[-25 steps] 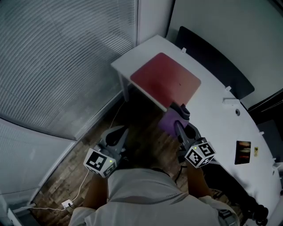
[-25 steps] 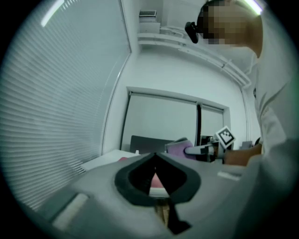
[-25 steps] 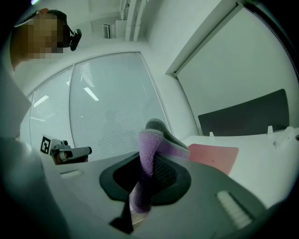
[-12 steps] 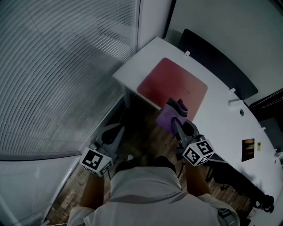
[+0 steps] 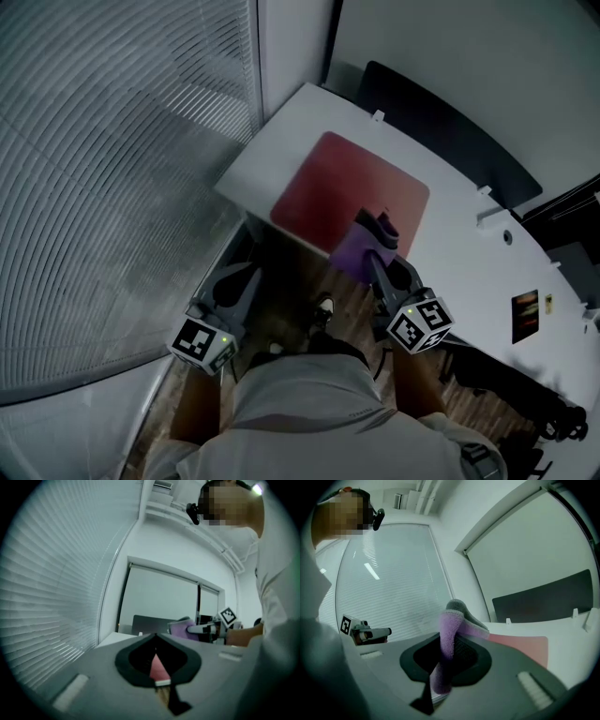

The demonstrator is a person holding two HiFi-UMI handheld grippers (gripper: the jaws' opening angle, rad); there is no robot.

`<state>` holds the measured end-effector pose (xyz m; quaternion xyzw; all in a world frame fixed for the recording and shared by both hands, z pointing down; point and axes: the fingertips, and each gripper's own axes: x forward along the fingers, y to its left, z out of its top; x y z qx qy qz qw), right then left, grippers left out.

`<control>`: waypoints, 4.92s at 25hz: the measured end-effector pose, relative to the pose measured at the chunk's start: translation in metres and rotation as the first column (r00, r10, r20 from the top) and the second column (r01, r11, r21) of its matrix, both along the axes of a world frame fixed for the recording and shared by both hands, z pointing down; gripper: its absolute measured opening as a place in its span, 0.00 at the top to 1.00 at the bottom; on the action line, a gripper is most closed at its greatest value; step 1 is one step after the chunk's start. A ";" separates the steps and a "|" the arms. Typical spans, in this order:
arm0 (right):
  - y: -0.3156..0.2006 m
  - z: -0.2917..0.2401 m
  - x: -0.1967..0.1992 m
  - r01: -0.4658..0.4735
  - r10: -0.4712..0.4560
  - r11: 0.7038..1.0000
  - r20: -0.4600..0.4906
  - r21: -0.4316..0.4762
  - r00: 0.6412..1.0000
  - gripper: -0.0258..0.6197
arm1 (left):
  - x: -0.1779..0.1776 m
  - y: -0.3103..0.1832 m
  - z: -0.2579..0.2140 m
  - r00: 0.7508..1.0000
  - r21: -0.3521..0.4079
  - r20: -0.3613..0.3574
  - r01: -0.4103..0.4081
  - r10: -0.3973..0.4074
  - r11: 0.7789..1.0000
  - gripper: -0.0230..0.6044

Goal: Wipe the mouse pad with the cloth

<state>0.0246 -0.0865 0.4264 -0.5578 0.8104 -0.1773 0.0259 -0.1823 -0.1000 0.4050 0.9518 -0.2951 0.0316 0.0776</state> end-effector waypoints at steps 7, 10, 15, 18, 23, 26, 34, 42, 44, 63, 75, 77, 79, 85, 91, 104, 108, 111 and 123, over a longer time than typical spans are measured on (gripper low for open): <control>-0.068 -0.011 0.081 -0.038 0.037 0.999 0.056 0.026 0.998 0.89 | 0.091 -0.069 -0.017 0.997 0.009 0.046 -0.060 0.059 0.998 0.96; -0.090 -0.007 0.123 -0.055 0.054 0.998 0.080 0.013 0.995 0.89 | 0.133 -0.093 -0.020 0.996 0.012 0.054 -0.077 0.076 0.997 0.96; -0.105 0.008 0.187 -0.091 0.092 0.996 0.102 -0.016 0.991 0.89 | 0.195 -0.117 -0.015 0.994 -0.010 0.058 -0.097 0.097 0.995 0.96; -0.110 0.015 0.217 -0.131 0.135 0.991 0.121 -0.038 0.984 0.89 | 0.224 -0.131 -0.011 0.988 -0.013 0.074 -0.135 0.135 0.991 0.96; -0.114 0.025 0.249 -0.193 0.201 0.979 0.130 -0.069 0.971 0.89 | 0.262 -0.153 -0.006 0.976 -0.028 0.074 -0.201 0.203 0.979 0.96; -0.120 0.030 0.253 -0.214 0.224 0.973 0.127 -0.086 0.966 0.89 | 0.274 -0.165 -0.005 0.968 -0.031 0.062 -0.242 0.244 0.970 0.96; -0.171 0.040 0.215 -0.219 0.240 0.963 0.126 -0.158 0.963 0.89 | 0.249 -0.221 0.001 0.956 -0.059 0.034 -0.290 0.293 0.955 0.96; -0.292 0.069 0.131 -0.089 0.115 0.975 0.119 -0.204 0.986 0.89 | 0.174 -0.289 0.027 0.970 -0.082 0.053 -0.233 0.238 0.969 0.96; -0.322 0.083 0.108 -0.046 0.078 0.971 0.130 -0.233 0.988 0.89 | 0.154 -0.301 0.037 0.975 -0.103 0.062 -0.208 0.215 0.973 0.96; -0.469 0.242 0.072 -0.040 0.135 0.799 0.113 -0.599 0.984 0.89 | 0.121 -0.366 0.067 0.970 -0.195 0.019 -0.235 0.243 0.952 0.96; -0.401 0.249 0.153 -0.147 0.220 0.763 0.040 -0.630 0.975 0.89 | 0.167 -0.327 0.044 0.960 -0.162 0.018 -0.274 0.281 0.948 0.96; -0.383 0.247 0.169 -0.157 0.234 0.758 0.040 -0.633 0.971 0.89 | 0.177 -0.314 0.042 0.958 -0.156 0.029 -0.278 0.286 0.948 0.96; -0.366 0.245 0.188 -0.171 0.252 0.751 0.038 -0.637 0.967 0.89 | 0.191 -0.300 0.037 0.956 -0.151 0.035 -0.282 0.290 0.947 0.96; -0.299 0.262 0.250 -0.256 0.314 0.711 -0.030 -0.655 0.949 0.89 | 0.219 -0.258 0.040 0.953 -0.128 0.031 -0.297 0.303 0.946 0.96; -0.237 0.265 0.320 -0.351 0.409 0.671 -0.068 -0.653 0.910 0.89 | 0.253 -0.220 0.029 0.950 -0.101 0.044 -0.305 0.310 0.947 0.96; -0.133 0.263 0.418 -0.518 0.541 0.604 -0.166 -0.606 0.825 0.89 | 0.298 -0.159 0.027 0.947 -0.101 0.067 -0.307 0.315 0.946 0.96; -0.120 0.234 0.401 -0.529 0.586 0.642 -0.089 -0.555 0.805 0.89 | 0.296 -0.154 0.032 0.939 -0.116 0.070 -0.328 0.337 0.938 0.96; -0.119 0.196 0.370 -0.503 0.585 0.708 0.013 -0.495 0.811 0.89 | 0.295 -0.153 0.030 0.932 -0.111 0.055 -0.350 0.357 0.930 0.96; -0.259 0.115 0.148 -0.143 0.209 0.922 0.151 -0.359 0.966 0.89 | 0.189 -0.222 0.030 0.943 -0.117 0.049 -0.322 0.329 0.939 0.96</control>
